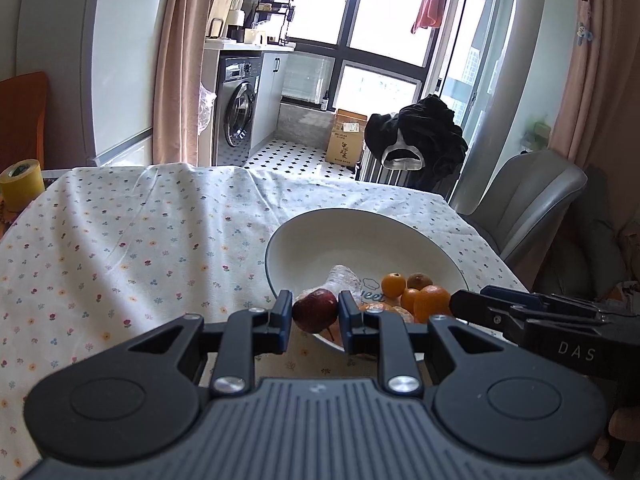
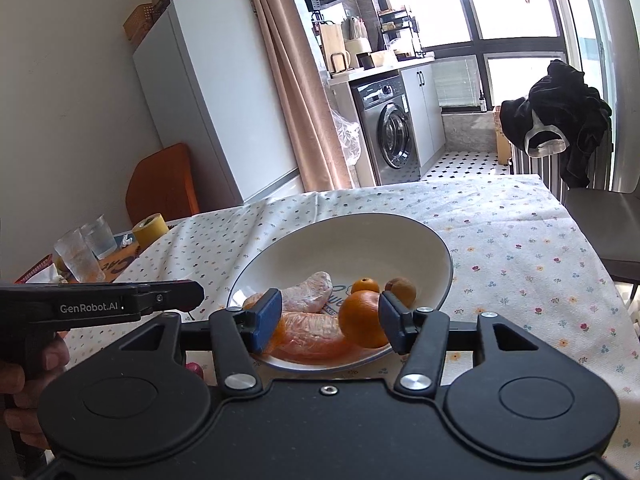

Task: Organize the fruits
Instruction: 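Lower the orange into the bowl with the right tool while the left tool drops the cherry there, then withdraw both open tools and close them on a kiwi and a red cherry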

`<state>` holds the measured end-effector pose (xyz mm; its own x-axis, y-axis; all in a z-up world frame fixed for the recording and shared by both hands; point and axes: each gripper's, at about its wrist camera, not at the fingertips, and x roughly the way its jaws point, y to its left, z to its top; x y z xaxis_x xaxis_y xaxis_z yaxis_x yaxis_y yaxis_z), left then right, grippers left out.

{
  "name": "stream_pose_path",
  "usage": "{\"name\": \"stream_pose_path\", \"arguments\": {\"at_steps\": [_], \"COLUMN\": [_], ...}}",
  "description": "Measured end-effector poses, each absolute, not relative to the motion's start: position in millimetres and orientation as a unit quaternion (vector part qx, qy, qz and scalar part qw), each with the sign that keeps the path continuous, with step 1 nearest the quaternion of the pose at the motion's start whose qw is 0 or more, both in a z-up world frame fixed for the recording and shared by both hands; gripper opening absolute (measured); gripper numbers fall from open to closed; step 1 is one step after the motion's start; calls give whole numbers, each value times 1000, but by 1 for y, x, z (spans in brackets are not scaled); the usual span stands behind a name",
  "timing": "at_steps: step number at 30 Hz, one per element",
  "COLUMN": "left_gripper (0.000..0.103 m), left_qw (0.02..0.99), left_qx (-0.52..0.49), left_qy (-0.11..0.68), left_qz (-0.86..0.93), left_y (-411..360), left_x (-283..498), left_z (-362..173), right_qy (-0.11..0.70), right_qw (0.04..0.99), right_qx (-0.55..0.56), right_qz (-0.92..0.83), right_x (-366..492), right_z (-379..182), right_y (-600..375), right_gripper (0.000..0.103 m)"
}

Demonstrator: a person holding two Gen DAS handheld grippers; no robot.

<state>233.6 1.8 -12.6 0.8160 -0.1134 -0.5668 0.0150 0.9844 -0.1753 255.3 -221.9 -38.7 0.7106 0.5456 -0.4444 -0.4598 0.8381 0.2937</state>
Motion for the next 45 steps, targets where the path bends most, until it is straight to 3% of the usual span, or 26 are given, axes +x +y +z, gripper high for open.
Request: {"name": "stream_pose_path", "arguments": {"at_steps": [20,28,33,45], "left_gripper": [23,36,49,58], "left_qw": [948,948,948,948], "left_qx": [-79,-88,-93,-100], "left_qy": [302,305,303,301], "left_qz": [-64,-38,-25,-6], "left_y": [-27,-14,-5,12], "left_x": [266,259,247,222], "left_z": [-13,-11,-12,-10], "right_qy": [280,287,290,288], "right_qw": [918,916,914,914], "right_qx": [88,92,96,92], "right_qz": [266,266,268,272], "right_x": [251,247,241,227], "right_z": [-44,-50,-52,-50], "right_y": [-241,-243,-241,-237], "right_gripper": [59,59,60,63]}}
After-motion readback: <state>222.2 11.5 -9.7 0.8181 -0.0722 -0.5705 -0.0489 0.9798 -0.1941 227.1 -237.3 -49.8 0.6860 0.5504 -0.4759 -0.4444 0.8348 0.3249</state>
